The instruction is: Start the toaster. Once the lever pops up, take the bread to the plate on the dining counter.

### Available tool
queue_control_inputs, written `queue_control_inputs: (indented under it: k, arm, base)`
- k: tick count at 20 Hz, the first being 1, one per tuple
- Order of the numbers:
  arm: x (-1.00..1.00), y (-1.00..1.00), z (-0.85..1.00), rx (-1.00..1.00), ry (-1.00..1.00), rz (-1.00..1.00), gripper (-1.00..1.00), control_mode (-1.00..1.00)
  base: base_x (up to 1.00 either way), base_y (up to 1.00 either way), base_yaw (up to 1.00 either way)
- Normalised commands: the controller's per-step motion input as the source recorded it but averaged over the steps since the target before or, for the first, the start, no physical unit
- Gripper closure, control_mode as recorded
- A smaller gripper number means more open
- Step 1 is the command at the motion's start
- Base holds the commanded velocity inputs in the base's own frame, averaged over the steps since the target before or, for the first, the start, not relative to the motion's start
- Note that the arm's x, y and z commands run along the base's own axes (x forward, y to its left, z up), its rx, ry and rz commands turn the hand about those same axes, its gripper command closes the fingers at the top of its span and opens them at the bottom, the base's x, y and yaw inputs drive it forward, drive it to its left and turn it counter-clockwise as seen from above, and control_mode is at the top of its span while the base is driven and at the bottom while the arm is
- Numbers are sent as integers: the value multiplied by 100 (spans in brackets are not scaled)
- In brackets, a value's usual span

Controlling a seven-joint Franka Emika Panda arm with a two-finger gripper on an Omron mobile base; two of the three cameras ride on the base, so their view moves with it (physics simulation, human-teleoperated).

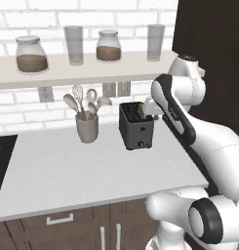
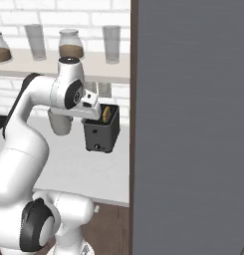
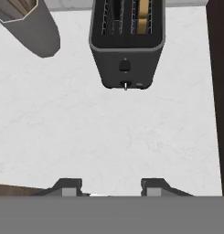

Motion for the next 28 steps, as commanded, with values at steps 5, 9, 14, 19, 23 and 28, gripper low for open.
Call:
queue_control_inputs:
  k: [5, 9, 14, 19, 23, 28]
  arm:
    - [-2, 11, 0, 0, 0, 0, 100, -100]
    - [-1, 37, 0, -4, 0, 6, 100, -100]
    - [-11, 28, 0, -5, -4, 10, 100, -100]
    - [3, 1, -23, -4, -8, 1, 100, -100]
    - [36, -16, -18, -9, -11, 0, 100, -100]
    - [45, -3, -11, -8, -6, 0, 100, -100]
  base:
    - [0, 0, 0]
    - [0, 0, 0]
    - [0, 0, 0]
    - [0, 0, 0]
    - [0, 0, 0]
    - [0, 0, 0]
